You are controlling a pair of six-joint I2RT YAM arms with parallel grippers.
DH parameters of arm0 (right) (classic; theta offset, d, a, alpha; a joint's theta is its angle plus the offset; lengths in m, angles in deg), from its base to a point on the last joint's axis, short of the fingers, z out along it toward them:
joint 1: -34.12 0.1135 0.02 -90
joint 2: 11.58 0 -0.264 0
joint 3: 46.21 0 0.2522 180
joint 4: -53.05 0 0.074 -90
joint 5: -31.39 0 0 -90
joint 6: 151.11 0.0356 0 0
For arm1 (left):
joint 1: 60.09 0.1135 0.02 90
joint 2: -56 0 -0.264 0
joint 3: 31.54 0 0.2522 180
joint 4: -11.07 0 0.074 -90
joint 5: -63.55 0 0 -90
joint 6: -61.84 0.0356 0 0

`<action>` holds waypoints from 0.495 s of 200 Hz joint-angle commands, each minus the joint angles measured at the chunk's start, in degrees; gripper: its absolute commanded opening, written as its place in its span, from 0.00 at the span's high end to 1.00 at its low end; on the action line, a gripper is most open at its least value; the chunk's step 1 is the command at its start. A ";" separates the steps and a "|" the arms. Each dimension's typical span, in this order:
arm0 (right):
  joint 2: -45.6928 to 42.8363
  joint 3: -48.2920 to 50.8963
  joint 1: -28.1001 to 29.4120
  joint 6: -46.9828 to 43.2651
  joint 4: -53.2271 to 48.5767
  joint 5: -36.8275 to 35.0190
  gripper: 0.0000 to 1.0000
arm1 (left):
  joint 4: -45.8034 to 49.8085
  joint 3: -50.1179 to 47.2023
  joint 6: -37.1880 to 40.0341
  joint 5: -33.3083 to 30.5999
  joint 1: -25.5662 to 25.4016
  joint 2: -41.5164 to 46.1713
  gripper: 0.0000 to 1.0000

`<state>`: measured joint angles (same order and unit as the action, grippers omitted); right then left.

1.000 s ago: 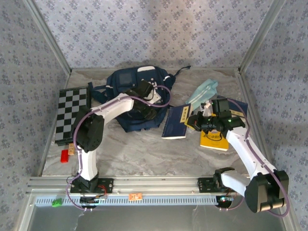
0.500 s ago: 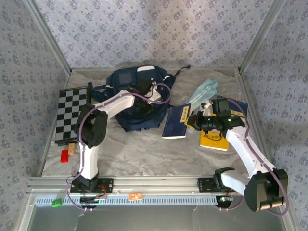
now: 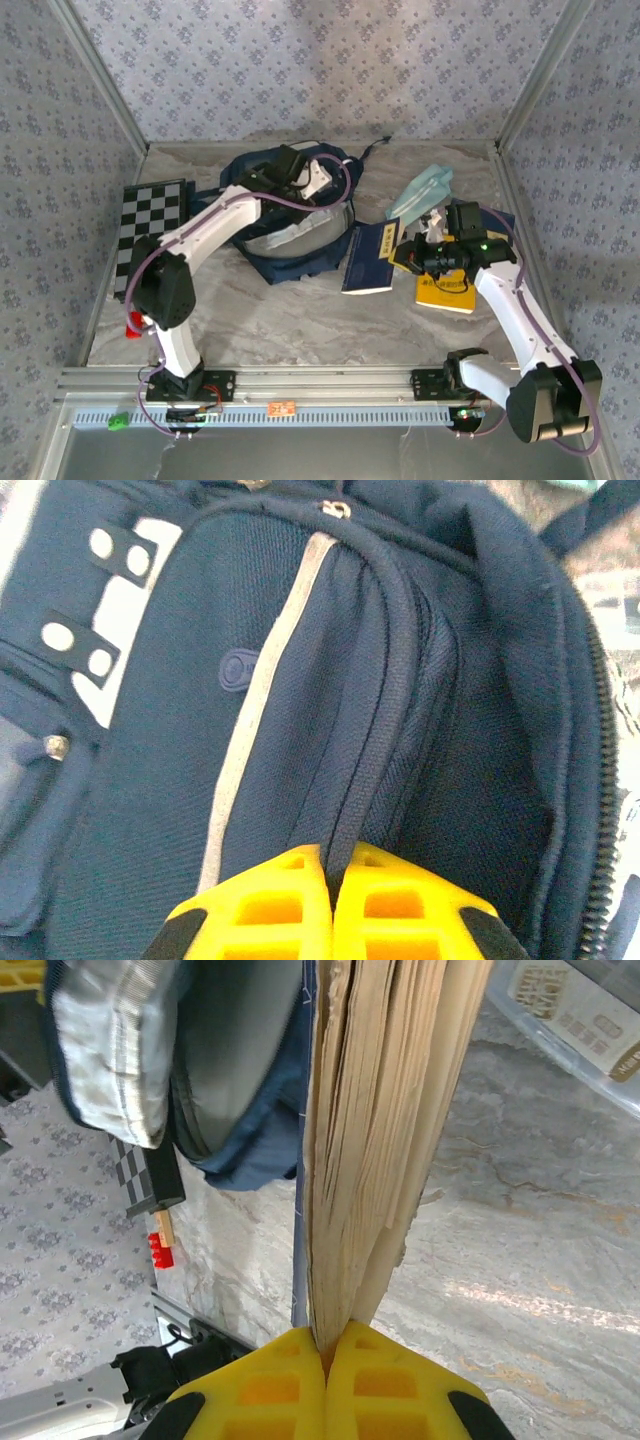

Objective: Pack books, pencil case, and school supplies into a backpack

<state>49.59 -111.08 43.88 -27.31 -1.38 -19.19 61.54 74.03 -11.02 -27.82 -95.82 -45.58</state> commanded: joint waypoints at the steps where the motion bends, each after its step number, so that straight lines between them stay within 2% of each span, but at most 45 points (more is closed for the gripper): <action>1: -1.79 -3.03 2.88 1.17 0.31 2.38 1.00 | -2.03 3.53 1.50 -3.02 -0.38 4.45 1.00; 19: -1.26 -1.67 6.04 7.04 7.37 3.64 1.00 | -0.77 5.97 2.35 -3.62 -0.36 4.30 1.00; 37: 1.37 -1.69 10.91 9.95 12.71 1.11 1.00 | 0.19 7.94 2.39 -3.80 -0.37 3.95 1.00; 57: 6.39 -2.62 14.57 11.95 18.62 -1.99 1.00 | 0.60 9.26 1.93 -3.97 -0.40 4.23 1.00; 88: 15.66 -3.77 18.02 14.94 34.75 -3.16 1.00 | 0.93 9.17 3.41 -3.59 -0.25 5.75 1.00; 99: 19.12 -6.23 18.90 14.63 35.79 -5.33 1.00 | 0.82 9.18 3.22 -2.06 -0.29 6.25 1.00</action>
<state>63.21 -112.39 61.04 -15.16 21.40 -21.42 64.75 80.06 -8.68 -31.01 -95.99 -43.75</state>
